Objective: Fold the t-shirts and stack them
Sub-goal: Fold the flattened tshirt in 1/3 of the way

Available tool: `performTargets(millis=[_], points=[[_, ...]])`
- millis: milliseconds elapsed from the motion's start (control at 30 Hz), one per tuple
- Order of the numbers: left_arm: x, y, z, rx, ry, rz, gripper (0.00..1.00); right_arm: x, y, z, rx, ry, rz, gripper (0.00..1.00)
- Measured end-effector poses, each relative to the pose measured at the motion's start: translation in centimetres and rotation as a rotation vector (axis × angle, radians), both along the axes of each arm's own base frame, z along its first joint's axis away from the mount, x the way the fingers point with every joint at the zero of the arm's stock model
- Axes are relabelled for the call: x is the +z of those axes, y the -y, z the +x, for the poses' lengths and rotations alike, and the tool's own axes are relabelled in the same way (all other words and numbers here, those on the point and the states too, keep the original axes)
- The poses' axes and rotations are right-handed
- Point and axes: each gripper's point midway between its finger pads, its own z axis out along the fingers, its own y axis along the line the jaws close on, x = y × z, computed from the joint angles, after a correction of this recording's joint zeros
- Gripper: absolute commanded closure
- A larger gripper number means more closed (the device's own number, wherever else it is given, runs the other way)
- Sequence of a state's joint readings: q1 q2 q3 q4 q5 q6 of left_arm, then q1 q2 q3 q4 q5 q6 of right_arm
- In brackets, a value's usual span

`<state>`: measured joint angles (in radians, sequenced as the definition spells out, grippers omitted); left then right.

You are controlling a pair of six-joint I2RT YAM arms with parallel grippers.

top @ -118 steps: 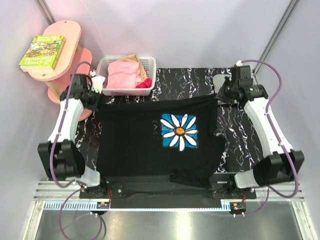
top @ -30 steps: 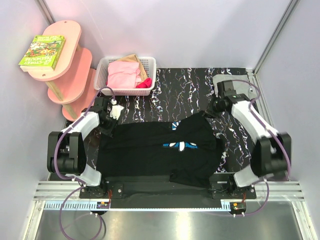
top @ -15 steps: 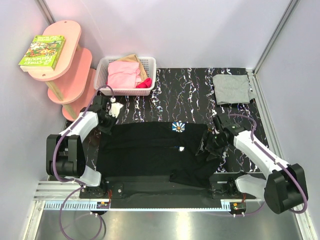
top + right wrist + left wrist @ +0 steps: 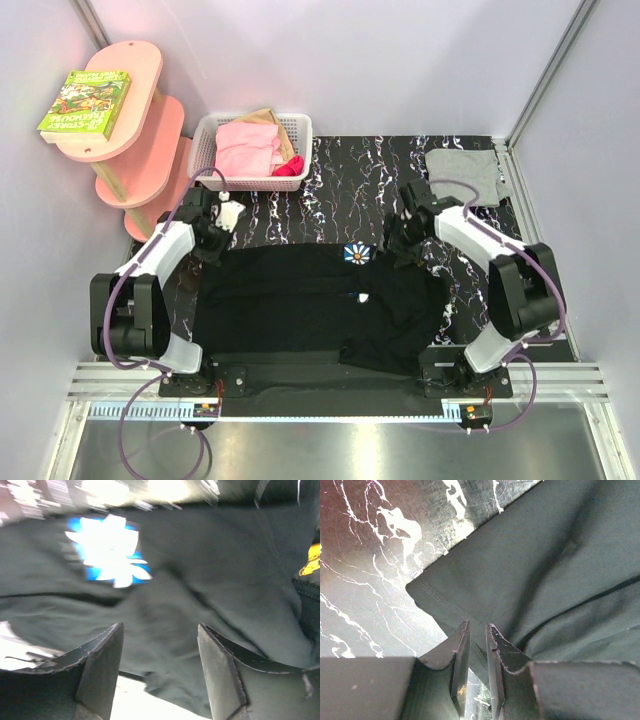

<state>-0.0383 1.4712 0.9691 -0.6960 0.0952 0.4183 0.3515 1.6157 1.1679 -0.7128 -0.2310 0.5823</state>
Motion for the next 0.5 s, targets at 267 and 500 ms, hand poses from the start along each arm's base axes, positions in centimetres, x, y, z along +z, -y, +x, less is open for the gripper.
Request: performTargets(millis=[267, 500], points=[[-0.1, 0.1, -0.1, -0.003, -0.008, 0.003, 0.78, -5.6, 0.8, -4.4, 0.012, -0.168, -0.016, 0.43], [-2.3, 1.4, 1.3, -0.031, -0.069, 0.024, 0.80, -3.6, -0.6, -4.9, 0.040, -0.122, 0.051, 0.48]])
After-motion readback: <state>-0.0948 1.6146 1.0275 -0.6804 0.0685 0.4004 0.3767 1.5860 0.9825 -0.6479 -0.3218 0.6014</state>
